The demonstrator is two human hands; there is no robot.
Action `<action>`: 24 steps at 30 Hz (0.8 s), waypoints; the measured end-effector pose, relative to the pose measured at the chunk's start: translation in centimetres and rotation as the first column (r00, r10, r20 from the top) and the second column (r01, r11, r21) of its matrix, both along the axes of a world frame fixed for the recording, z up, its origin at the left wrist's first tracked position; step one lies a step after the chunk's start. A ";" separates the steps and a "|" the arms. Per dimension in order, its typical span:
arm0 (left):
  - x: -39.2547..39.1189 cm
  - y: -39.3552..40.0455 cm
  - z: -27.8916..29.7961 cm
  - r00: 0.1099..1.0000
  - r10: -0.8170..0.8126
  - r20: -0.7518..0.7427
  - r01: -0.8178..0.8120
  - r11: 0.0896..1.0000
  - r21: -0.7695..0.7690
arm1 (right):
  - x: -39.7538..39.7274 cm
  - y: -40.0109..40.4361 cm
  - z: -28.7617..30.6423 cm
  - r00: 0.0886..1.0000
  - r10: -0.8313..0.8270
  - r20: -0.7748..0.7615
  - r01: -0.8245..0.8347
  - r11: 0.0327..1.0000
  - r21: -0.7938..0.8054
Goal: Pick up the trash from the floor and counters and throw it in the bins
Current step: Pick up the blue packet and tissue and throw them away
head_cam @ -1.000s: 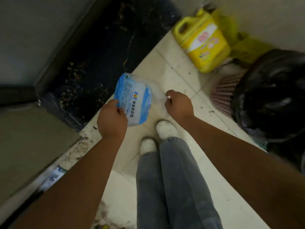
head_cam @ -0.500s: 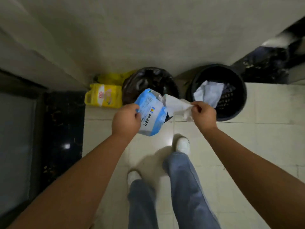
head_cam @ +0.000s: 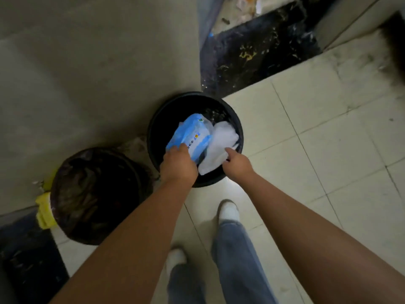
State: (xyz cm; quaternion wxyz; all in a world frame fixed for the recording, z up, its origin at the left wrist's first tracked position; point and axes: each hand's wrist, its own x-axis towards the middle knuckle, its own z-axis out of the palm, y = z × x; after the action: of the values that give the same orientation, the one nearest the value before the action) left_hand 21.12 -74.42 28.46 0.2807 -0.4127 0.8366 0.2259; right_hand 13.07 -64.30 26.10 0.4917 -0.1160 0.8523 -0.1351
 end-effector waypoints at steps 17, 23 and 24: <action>-16.4 15.3 18.5 0.483 -0.873 -0.076 0.812 0.478 -0.334 | -8.1 21.8 20.6 0.784 -0.232 -0.577 0.298 0.954 0.021; -22.5 32.6 33.5 0.125 -0.970 -0.207 0.858 0.211 -0.469 | -8.4 36.8 36.0 0.474 -0.442 -0.761 0.628 0.776 -0.059; -22.9 35.7 35.9 0.067 -0.970 -0.234 0.853 0.177 -0.491 | -7.9 39.5 38.3 0.404 -0.470 -0.785 0.672 0.735 -0.094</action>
State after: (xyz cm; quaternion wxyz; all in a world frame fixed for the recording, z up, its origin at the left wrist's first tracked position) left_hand -1.78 -38.67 64.34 0.0810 0.2579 0.9628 -0.0006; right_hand 5.13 -24.81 64.39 0.0139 0.1984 0.9713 -0.1305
